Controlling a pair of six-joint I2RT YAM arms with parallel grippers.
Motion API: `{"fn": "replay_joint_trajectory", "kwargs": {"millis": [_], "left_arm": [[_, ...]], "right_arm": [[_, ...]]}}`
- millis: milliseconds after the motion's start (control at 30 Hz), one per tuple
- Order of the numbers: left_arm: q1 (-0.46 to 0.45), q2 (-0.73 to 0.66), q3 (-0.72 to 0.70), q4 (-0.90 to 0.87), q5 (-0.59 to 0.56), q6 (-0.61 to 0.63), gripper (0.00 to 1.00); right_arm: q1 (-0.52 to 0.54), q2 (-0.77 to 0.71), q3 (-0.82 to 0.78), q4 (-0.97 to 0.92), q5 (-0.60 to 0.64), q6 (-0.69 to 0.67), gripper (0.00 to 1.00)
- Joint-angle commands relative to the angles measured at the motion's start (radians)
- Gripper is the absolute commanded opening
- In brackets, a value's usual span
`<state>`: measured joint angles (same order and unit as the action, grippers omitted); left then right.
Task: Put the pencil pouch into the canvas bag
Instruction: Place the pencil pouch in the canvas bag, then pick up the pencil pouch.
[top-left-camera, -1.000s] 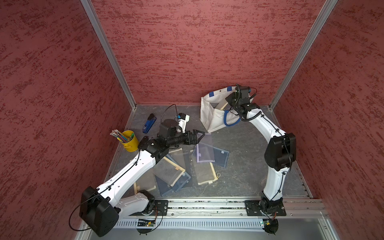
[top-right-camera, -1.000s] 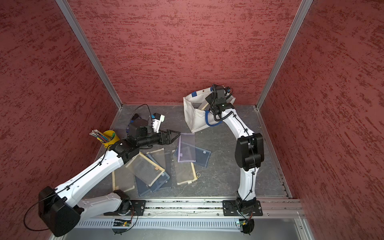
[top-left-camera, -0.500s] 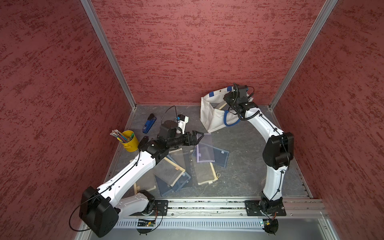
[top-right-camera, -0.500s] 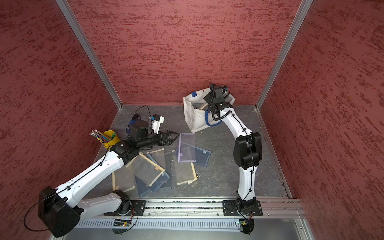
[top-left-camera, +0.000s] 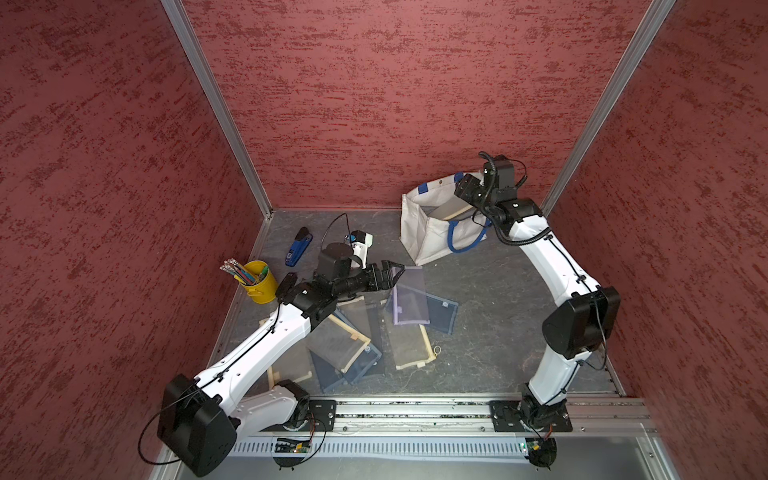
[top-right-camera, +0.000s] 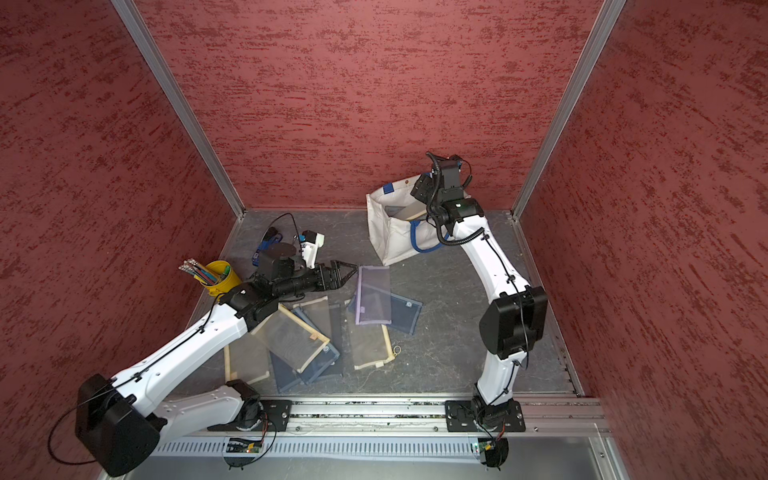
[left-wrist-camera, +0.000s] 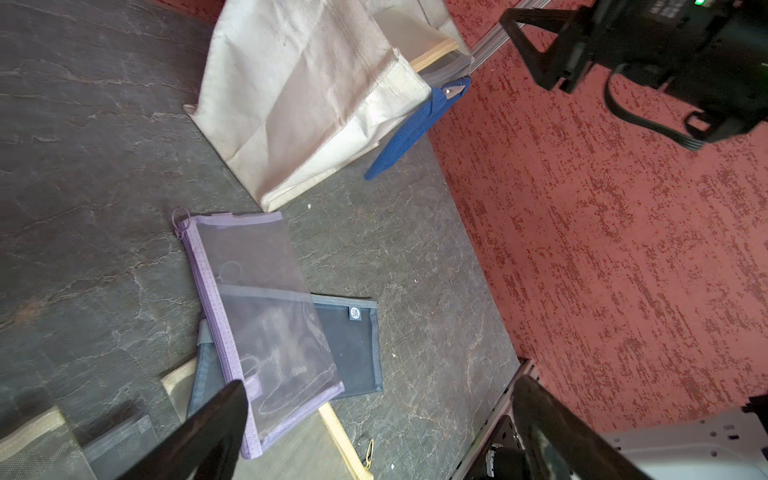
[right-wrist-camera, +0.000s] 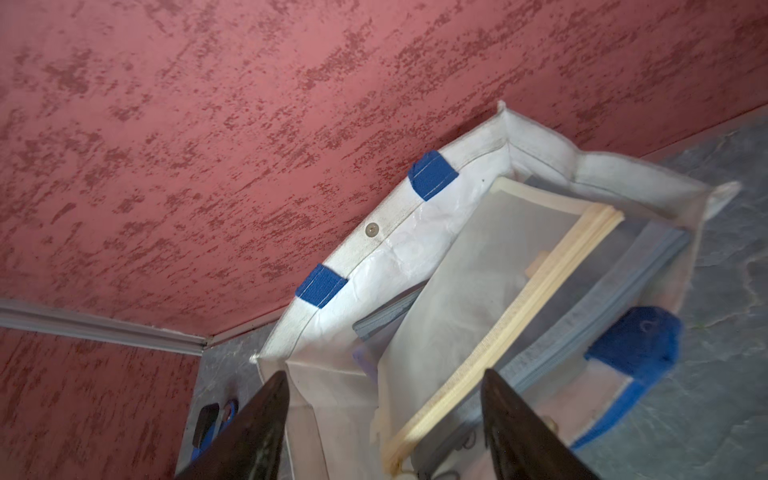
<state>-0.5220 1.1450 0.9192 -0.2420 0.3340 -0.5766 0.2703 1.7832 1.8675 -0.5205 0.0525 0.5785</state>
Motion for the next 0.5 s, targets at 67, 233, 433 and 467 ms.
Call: {"fn": "replay_joint_trajectory", "kwargs": {"millis": [67, 233, 433, 467], "left_arm": [[0.041, 0.068, 0.000, -0.050, 0.059, -0.046, 1.00], [0.058, 0.152, -0.018, -0.036, 0.107, -0.058, 0.98], [0.070, 0.287, -0.030, 0.034, 0.160, -0.081, 0.87], [0.067, 0.314, -0.027, 0.048, 0.165, -0.084, 0.84]], "right_arm": [[0.021, -0.147, -0.161, -0.096, -0.173, -0.171, 0.73], [0.033, -0.324, -0.526, 0.034, -0.421, -0.157, 0.73], [0.112, -0.378, -0.869, 0.269, -0.584, -0.057, 0.73], [0.118, -0.366, -0.916, 0.336, -0.603, -0.025, 0.73]]}}
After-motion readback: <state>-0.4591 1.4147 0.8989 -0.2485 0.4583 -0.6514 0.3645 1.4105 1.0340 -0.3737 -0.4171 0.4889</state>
